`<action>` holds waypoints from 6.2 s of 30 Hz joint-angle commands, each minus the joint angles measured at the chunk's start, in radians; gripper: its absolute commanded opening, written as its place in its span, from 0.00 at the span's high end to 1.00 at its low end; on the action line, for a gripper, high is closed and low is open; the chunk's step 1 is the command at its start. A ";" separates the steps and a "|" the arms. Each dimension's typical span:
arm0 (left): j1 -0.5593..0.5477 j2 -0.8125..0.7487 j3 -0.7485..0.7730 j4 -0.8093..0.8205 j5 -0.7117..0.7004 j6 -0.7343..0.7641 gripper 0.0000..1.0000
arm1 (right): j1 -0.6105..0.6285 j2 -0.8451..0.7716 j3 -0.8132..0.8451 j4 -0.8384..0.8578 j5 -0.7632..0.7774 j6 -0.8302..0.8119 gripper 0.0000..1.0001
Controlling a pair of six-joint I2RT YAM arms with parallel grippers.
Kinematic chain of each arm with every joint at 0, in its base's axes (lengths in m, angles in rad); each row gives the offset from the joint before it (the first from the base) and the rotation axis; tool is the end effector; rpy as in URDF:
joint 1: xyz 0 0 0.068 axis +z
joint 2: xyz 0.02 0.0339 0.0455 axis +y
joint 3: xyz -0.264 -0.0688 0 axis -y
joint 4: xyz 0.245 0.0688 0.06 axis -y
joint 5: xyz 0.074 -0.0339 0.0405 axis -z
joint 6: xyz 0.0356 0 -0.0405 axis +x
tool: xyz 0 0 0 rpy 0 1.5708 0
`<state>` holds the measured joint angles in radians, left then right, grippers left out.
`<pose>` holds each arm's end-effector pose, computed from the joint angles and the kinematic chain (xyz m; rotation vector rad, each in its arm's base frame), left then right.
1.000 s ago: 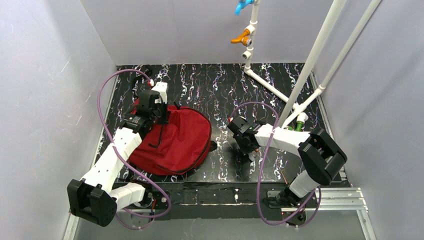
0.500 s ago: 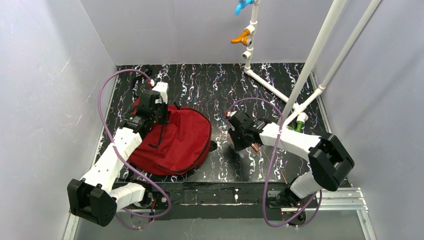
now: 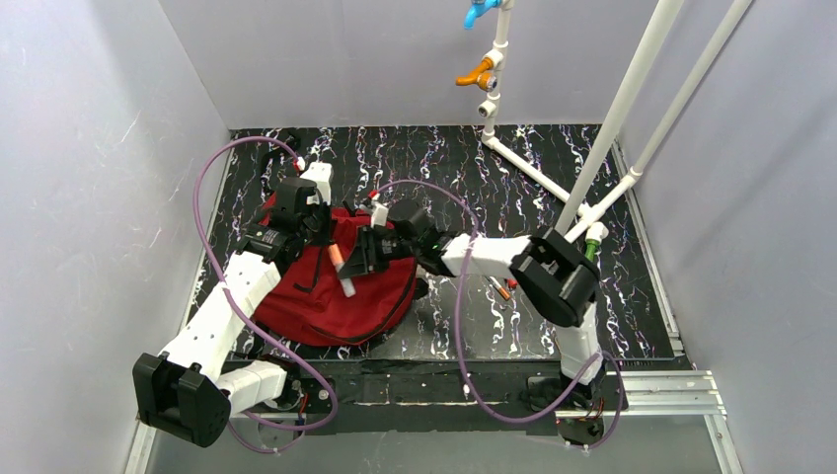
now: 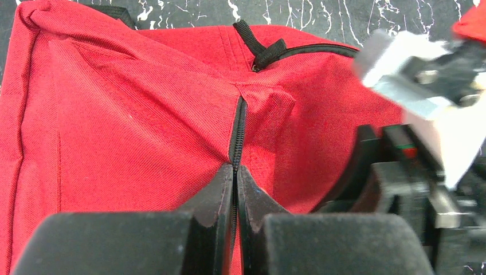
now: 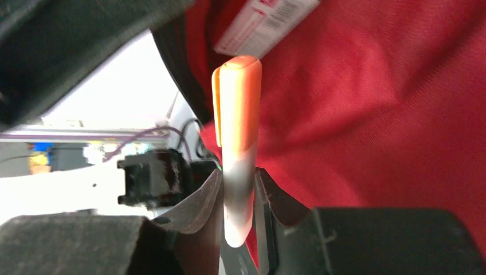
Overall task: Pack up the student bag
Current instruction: Place the stationery in the student bag, then pick up the stationery from the center of the board, then place the stationery in the student bag.
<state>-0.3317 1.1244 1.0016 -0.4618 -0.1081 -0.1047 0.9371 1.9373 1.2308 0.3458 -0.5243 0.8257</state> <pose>0.2355 -0.0771 0.3208 0.1817 2.1470 -0.1368 0.2450 0.3635 0.2096 -0.5394 2.2121 1.5767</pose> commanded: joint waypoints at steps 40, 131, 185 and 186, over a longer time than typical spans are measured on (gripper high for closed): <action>-0.015 -0.028 0.018 -0.012 -0.047 0.008 1.00 | 0.025 0.271 0.112 0.705 0.158 0.161 0.59; -0.017 -0.015 0.023 -0.015 -0.017 0.000 1.00 | -0.333 -0.200 -0.158 -0.954 0.582 -0.672 0.74; -0.018 -0.038 0.019 -0.012 -0.039 0.005 1.00 | -0.010 0.341 0.478 0.000 0.137 -0.126 0.61; -0.019 -0.036 0.020 -0.012 -0.038 0.003 1.00 | -0.011 0.326 0.460 -0.001 0.131 -0.126 0.59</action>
<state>-0.3378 1.1172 1.0016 -0.4709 -0.2142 -0.0963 0.9436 2.3348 1.7512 0.4175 -0.4435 0.7761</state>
